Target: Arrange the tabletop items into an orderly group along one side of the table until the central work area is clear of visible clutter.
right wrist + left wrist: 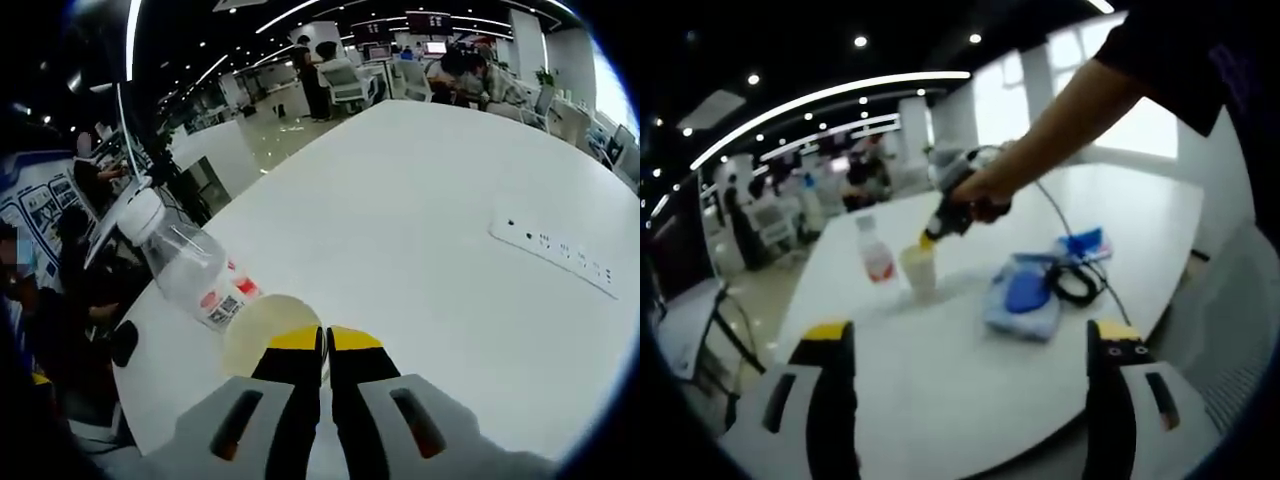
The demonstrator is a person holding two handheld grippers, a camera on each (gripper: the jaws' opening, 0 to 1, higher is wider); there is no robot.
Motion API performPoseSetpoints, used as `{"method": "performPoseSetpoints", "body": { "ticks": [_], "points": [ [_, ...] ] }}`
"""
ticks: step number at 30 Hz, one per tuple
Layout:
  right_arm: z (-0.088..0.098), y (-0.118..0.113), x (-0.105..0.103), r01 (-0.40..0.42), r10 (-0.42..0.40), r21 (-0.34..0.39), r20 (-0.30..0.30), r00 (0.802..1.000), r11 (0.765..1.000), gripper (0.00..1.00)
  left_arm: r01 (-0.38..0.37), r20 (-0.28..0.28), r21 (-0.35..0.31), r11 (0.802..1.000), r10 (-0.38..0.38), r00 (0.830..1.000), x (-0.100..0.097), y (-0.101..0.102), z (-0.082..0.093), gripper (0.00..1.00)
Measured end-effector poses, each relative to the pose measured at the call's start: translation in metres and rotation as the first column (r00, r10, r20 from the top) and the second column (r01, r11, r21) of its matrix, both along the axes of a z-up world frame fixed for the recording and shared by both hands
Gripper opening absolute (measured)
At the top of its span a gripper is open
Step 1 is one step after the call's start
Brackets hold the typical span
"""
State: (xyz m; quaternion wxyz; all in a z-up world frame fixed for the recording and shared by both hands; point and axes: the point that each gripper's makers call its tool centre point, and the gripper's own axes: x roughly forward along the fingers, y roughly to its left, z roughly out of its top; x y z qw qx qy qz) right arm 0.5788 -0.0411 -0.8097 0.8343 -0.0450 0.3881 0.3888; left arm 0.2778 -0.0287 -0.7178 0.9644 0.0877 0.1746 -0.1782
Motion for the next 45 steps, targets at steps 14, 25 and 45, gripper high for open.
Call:
{"method": "performPoseSetpoints", "body": {
  "ticks": [14, 25, 45],
  "points": [
    [0.002, 0.000, -0.004, 0.005, -0.005, 0.003, 0.002, 1.000, 1.000, 0.03, -0.003, -0.001, 0.002, 1.000, 0.003, 1.000, 0.001, 0.001, -0.001, 0.92],
    [0.014, -0.004, 0.000, 0.032, -0.034, 0.068, 0.022, 0.999, 0.997, 0.13, -0.006, 0.001, 0.001, 1.000, 0.006, 1.000, 0.001, 0.001, 0.000, 0.92],
    [0.044, -0.040, -0.034, -0.009, -0.003, 0.113, 0.105, 0.994, 0.994, 0.41, 0.001, 0.007, -0.032, 0.999, -0.001, 1.000, 0.000, -0.002, 0.003, 0.92]
  ]
}}
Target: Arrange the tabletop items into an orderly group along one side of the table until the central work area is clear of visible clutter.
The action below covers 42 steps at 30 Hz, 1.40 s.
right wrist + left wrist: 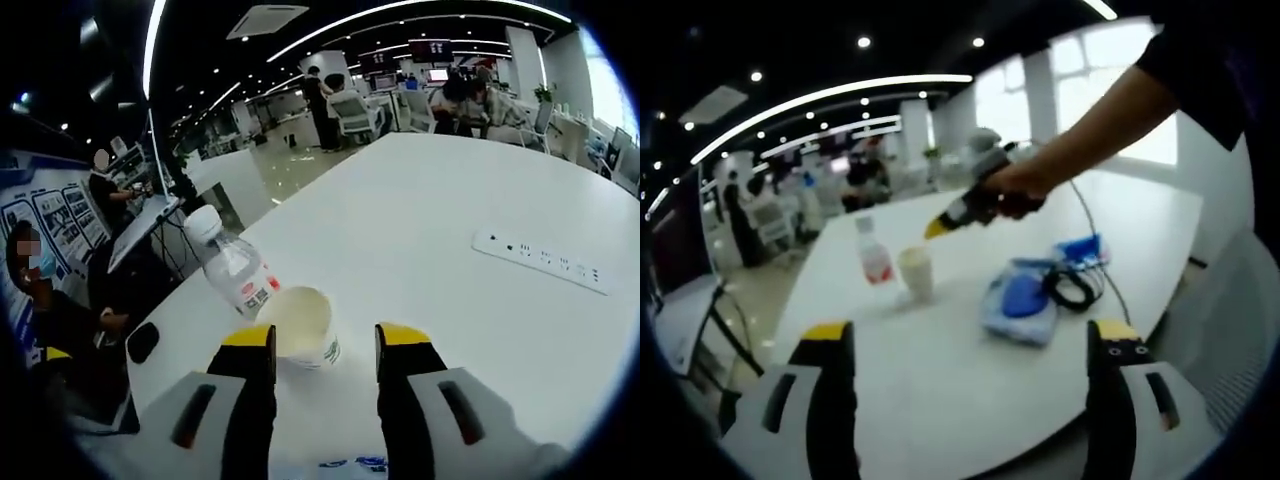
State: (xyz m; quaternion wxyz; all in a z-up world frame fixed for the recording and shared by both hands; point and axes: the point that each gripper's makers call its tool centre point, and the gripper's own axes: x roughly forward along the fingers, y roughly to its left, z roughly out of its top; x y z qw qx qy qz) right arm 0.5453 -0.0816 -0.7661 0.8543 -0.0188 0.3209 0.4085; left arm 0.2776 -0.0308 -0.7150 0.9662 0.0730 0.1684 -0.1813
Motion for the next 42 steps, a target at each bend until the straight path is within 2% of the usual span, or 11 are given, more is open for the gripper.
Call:
{"method": "performPoseSetpoints", "body": {
  "ticks": [8, 11, 21, 25, 34, 39, 42],
  "points": [
    [0.009, -0.033, -0.017, 0.035, -0.036, 0.009, 0.035, 0.999, 0.999, 0.52, 0.012, -0.003, -0.010, 1.000, -0.012, 1.000, -0.001, -0.003, 0.000, 0.96],
    [0.009, -0.047, -0.027, 0.016, -0.015, -0.027, 0.053, 0.998, 0.999, 0.55, 0.018, -0.011, -0.013, 1.000, -0.018, 1.000, -0.002, -0.004, -0.001, 0.96],
    [0.019, -0.090, -0.063, 0.017, -0.011, -0.045, 0.119, 0.993, 0.999, 0.62, 0.052, -0.017, -0.019, 0.998, -0.052, 0.998, -0.006, -0.011, -0.002, 0.98],
    [0.021, -0.104, -0.072, 0.035, -0.028, -0.046, 0.136, 0.990, 0.998, 0.65, 0.062, -0.024, -0.020, 0.998, -0.062, 0.998, -0.007, -0.013, -0.003, 0.99],
    [0.026, -0.143, -0.107, 0.068, -0.057, -0.053, 0.194, 0.979, 0.996, 0.70, 0.090, -0.033, -0.023, 0.996, -0.091, 0.995, -0.010, -0.018, -0.004, 0.99],
    [0.028, -0.164, -0.125, 0.110, -0.100, -0.037, 0.209, 0.973, 0.993, 0.74, 0.112, -0.051, -0.025, 0.993, -0.113, 0.992, -0.012, -0.021, -0.006, 1.00],
    [0.025, -0.176, -0.136, 0.133, -0.124, -0.032, 0.196, 0.973, 0.991, 0.78, 0.122, -0.052, -0.027, 0.992, -0.123, 0.991, -0.013, -0.023, -0.006, 0.99]
  ]
}}
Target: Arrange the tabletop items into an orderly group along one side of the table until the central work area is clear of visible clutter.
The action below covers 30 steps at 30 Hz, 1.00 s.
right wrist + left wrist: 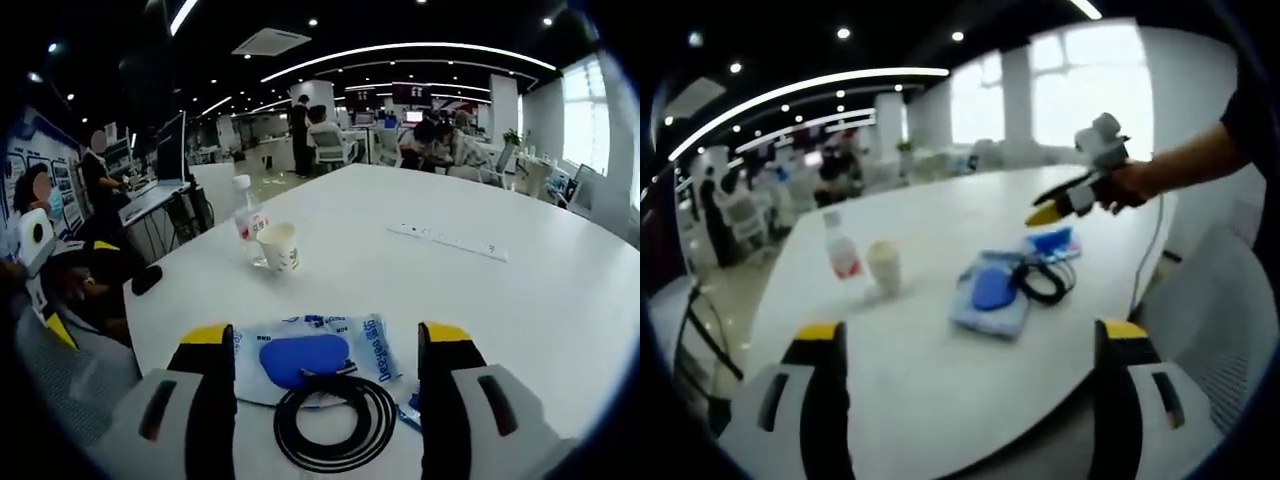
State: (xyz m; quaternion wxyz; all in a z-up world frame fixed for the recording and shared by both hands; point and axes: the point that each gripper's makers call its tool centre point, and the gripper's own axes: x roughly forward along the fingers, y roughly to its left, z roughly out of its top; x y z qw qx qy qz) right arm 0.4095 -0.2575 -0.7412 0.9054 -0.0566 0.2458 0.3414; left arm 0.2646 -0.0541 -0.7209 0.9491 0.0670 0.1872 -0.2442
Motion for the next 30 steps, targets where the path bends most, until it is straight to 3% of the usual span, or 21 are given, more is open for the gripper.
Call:
{"method": "performPoseSetpoints", "body": {
  "ticks": [4, 12, 17, 21, 25, 26, 28, 30],
  "points": [
    [-0.002, -0.016, -0.017, 0.025, -0.025, -0.009, 0.012, 1.000, 1.000, 0.81, 0.023, -0.032, -0.004, 1.000, -0.023, 0.999, -0.002, -0.003, -0.004, 1.00],
    [0.000, -0.042, -0.048, 0.111, -0.111, 0.021, 0.008, 0.994, 0.994, 0.87, 0.032, -0.044, -0.010, 0.999, -0.032, 0.999, 0.007, -0.003, -0.003, 1.00],
    [-0.003, -0.055, -0.065, 0.125, -0.124, -0.031, 0.041, 0.991, 0.992, 0.92, 0.086, -0.031, 0.011, 0.996, -0.086, 0.996, 0.005, -0.012, -0.001, 0.99],
    [-0.007, -0.058, -0.081, 0.105, -0.099, -0.090, 0.065, 0.993, 0.990, 0.95, 0.129, -0.014, 0.026, 0.991, -0.129, 0.992, 0.005, -0.019, 0.002, 0.99],
    [-0.012, -0.054, -0.090, 0.080, -0.077, -0.107, 0.036, 0.996, 0.991, 0.98, 0.141, 0.000, 0.010, 0.990, -0.141, 0.990, 0.005, -0.021, 0.003, 1.00],
    [-0.008, -0.054, -0.088, 0.088, -0.081, -0.115, 0.060, 0.995, 0.990, 0.98, 0.140, 0.000, 0.008, 0.990, -0.140, 0.990, 0.005, -0.021, 0.003, 1.00],
    [-0.003, -0.051, -0.089, 0.111, -0.108, -0.054, 0.049, 0.993, 0.992, 0.98, 0.138, 0.006, 0.018, 0.990, -0.139, 0.990, 0.005, -0.020, 0.002, 1.00],
    [-0.003, -0.052, -0.090, 0.104, -0.100, -0.074, 0.054, 0.994, 0.992, 0.98, 0.134, 0.010, 0.024, 0.991, -0.135, 0.991, 0.005, -0.019, 0.002, 1.00]
  ]
}}
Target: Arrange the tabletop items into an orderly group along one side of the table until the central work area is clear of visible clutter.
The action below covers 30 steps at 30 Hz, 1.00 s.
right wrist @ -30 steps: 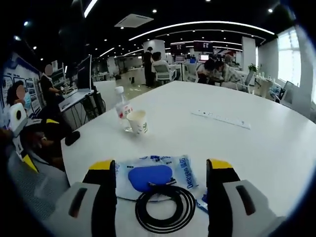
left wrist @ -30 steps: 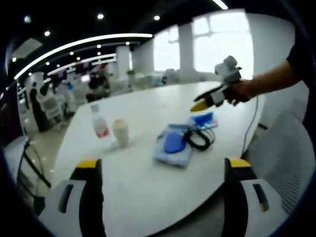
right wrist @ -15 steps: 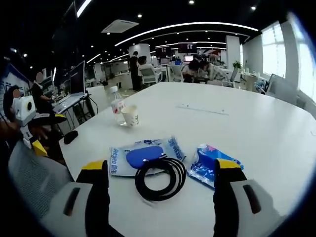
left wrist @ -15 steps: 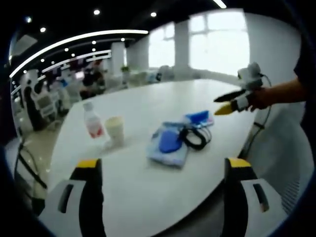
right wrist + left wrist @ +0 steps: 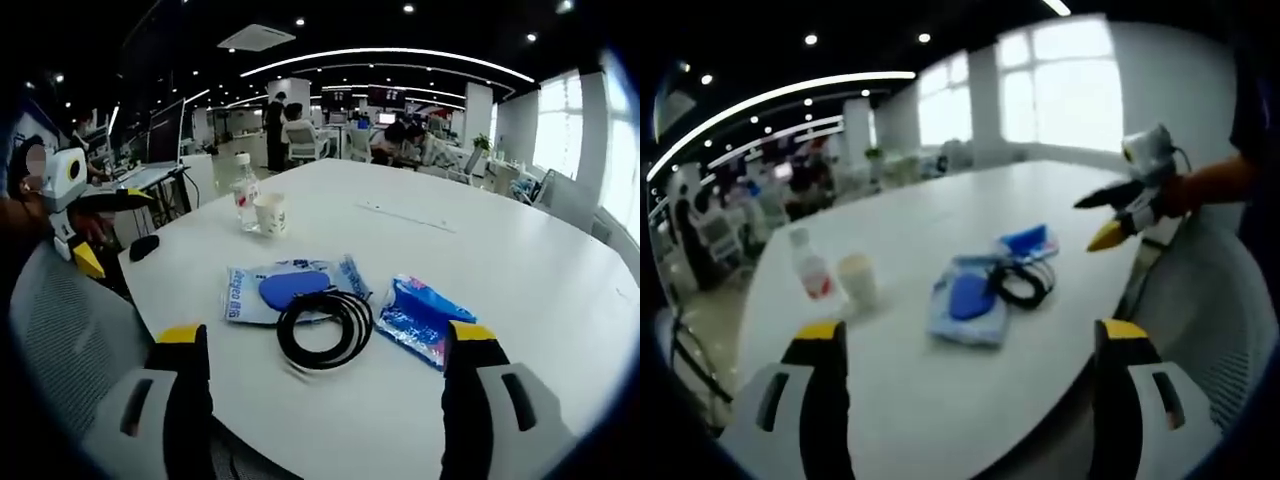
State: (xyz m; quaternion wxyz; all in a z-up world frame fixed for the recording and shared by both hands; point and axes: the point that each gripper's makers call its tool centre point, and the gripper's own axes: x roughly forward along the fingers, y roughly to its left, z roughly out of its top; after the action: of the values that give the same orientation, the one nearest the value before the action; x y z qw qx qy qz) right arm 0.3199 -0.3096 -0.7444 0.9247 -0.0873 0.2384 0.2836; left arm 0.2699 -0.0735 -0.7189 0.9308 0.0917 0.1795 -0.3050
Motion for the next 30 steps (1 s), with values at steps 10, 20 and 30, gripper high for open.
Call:
{"method": "performPoseSetpoints", "body": {
  "ticks": [10, 20, 30],
  "points": [
    [-0.010, 0.000, 0.006, 0.012, -0.012, 0.006, -0.013, 1.000, 1.000, 0.97, -0.018, 0.016, 0.019, 1.000, 0.018, 1.000, 0.002, 0.005, 0.000, 1.00],
    [-0.015, 0.007, 0.001, -0.030, 0.030, -0.026, -0.022, 0.999, 0.999, 0.97, -0.031, 0.025, 0.022, 0.999, 0.030, 0.999, 0.003, 0.007, 0.001, 1.00],
    [-0.024, 0.018, -0.004, -0.096, 0.093, -0.051, -0.051, 0.994, 0.994, 0.97, -0.023, 0.023, 0.037, 0.999, 0.022, 0.999, 0.002, 0.007, -0.001, 0.99]
  ]
}}
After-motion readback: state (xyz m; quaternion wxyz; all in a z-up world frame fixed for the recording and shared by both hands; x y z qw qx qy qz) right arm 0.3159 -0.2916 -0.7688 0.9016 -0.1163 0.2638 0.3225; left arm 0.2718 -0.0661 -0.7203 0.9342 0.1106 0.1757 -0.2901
